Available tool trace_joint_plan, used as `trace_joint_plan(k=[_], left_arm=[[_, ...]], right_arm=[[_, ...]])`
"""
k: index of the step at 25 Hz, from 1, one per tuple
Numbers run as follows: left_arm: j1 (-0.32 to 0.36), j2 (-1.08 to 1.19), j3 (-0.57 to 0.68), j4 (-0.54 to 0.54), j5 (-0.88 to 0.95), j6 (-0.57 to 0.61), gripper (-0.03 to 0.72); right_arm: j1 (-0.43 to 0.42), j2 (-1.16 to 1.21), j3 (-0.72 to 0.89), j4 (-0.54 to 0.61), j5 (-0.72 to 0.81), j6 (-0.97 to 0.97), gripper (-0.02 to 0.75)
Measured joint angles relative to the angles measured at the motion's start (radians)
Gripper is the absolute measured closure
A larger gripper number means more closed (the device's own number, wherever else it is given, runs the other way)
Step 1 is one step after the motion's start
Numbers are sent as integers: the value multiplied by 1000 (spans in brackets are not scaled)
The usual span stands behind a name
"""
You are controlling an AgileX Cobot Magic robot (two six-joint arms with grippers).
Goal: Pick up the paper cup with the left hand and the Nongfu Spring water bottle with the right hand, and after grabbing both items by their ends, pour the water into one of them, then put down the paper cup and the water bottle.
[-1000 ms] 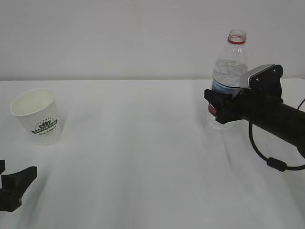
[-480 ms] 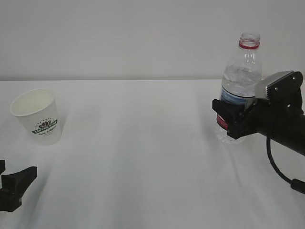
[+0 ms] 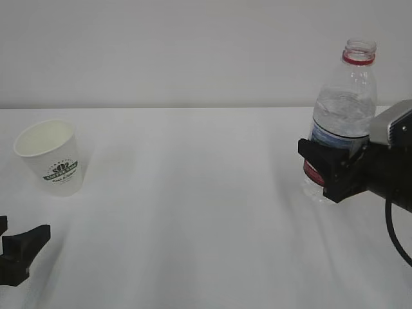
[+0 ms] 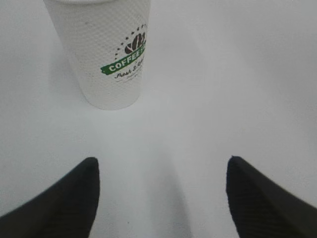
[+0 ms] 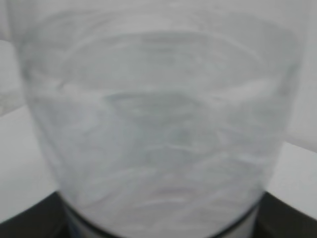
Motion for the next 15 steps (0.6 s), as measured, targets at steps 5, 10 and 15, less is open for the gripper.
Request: trace_joint_plan(k=[5,10,15], left_arm=[[0,0,0,0,0,0,109],[0,0,0,0,0,0,109],[0,0,0,0,0,0,109]], right_arm=[[0,-58,49,-10,0,0,287],[0,-101,87,-19,0,-2,287],[0,-111,98,-25,0,-2,287]])
